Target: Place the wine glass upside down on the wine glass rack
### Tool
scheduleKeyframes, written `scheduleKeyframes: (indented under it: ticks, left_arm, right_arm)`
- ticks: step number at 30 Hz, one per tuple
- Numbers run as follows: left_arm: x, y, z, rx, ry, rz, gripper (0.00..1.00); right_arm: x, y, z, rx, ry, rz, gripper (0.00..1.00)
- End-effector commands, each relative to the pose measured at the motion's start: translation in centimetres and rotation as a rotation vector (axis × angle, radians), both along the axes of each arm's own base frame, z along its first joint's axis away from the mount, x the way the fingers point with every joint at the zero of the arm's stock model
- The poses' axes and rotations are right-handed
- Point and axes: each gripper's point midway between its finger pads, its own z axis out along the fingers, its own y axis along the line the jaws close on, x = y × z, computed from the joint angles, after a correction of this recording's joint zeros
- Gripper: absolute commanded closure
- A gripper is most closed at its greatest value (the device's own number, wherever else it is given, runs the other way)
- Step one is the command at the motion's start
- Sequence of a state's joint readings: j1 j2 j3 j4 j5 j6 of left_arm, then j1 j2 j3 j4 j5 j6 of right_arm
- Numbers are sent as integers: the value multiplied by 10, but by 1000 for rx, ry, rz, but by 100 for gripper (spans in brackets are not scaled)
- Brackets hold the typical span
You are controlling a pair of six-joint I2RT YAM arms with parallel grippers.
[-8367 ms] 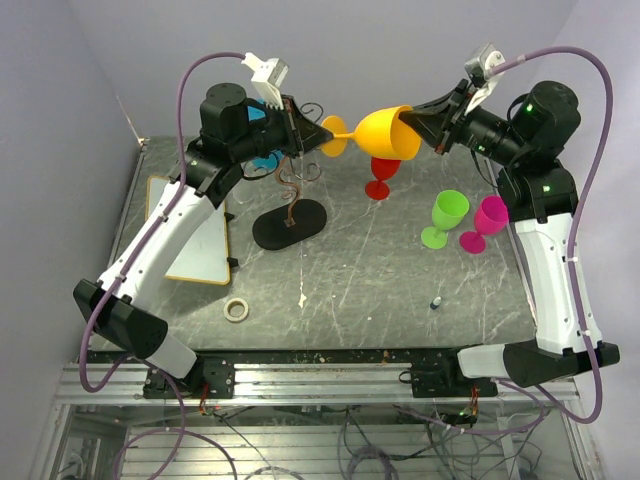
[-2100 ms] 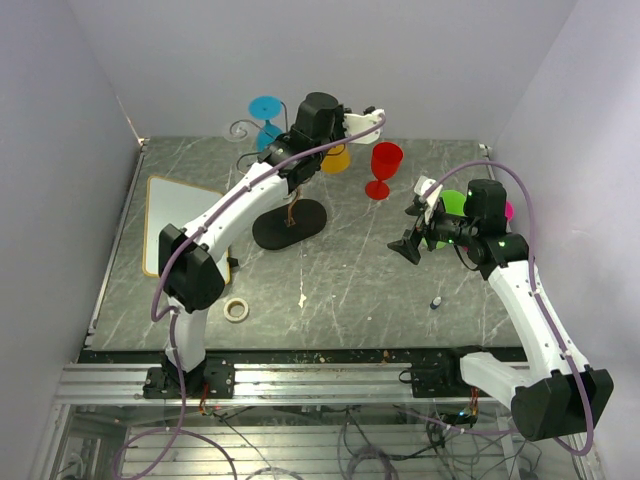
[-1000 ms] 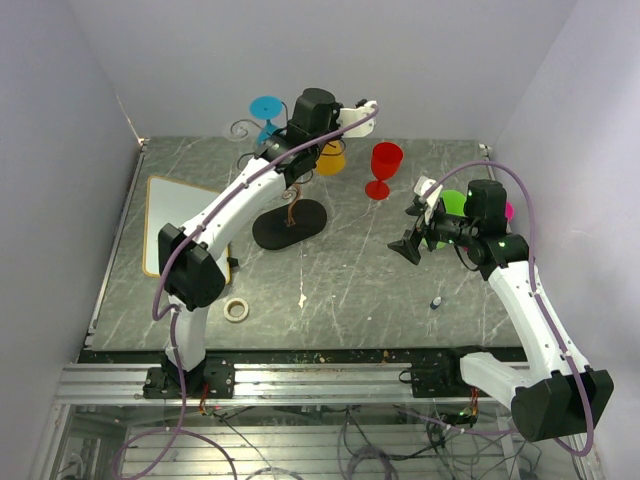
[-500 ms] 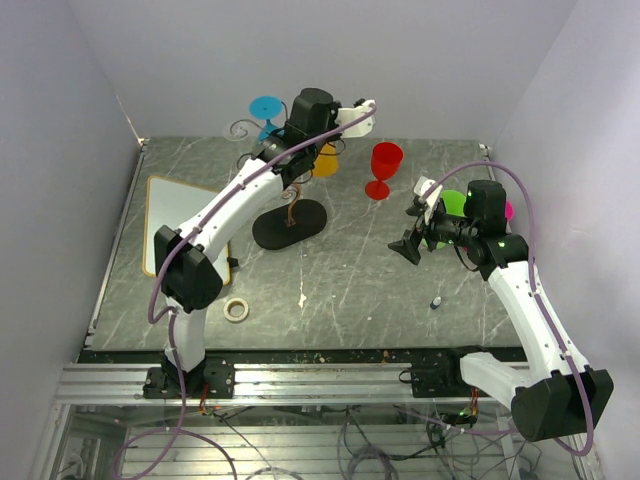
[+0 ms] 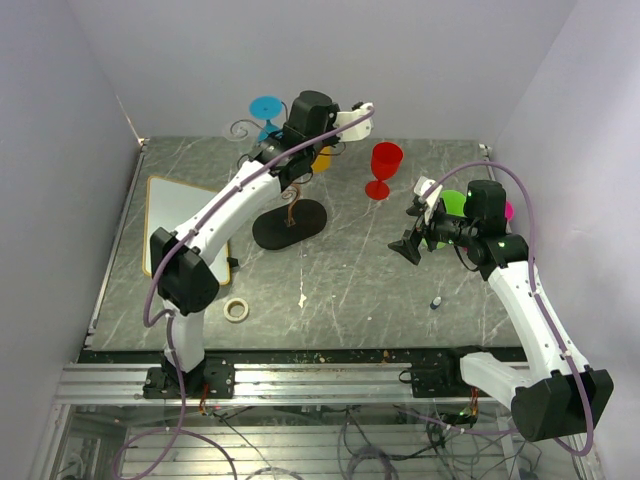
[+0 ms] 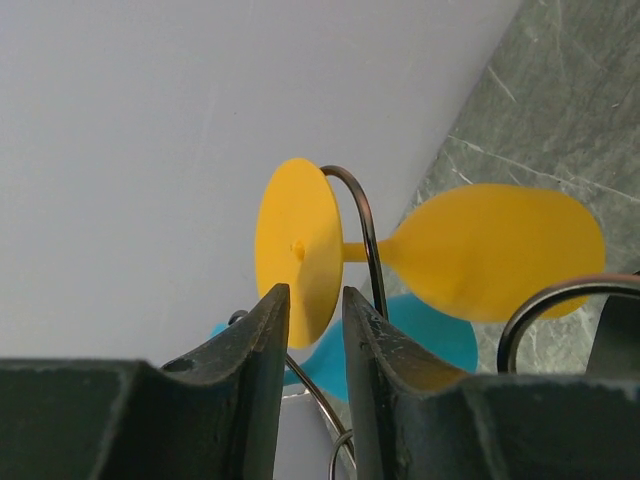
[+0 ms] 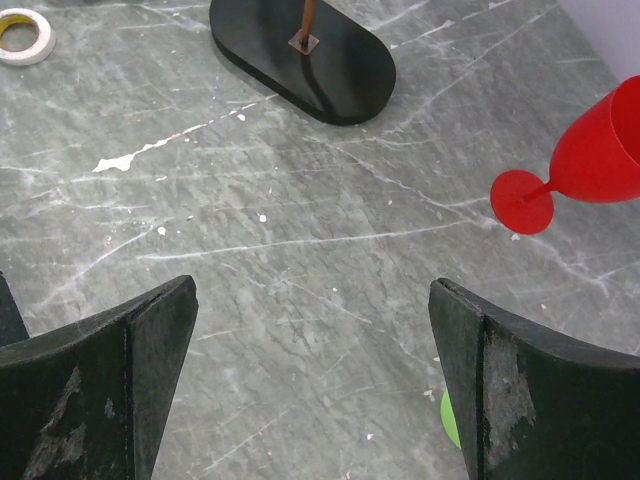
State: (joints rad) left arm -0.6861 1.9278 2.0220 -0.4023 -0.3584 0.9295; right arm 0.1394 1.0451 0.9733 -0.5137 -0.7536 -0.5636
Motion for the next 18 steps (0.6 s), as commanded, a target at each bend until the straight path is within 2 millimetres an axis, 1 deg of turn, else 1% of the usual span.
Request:
scheduleKeyframes:
  ticks: [1, 9, 18]
  left_arm:
    - [-15, 4, 23, -48, -18, -13, 61]
    - [-27, 8, 29, -80, 2, -27, 56]
    - [-51, 8, 32, -142, 69, -80, 50]
  right_arm:
    - [1, 0, 1, 2, -17, 3, 0]
    - [1, 0, 2, 2, -19, 1, 0]
    - [2, -2, 1, 9, -12, -6, 0]
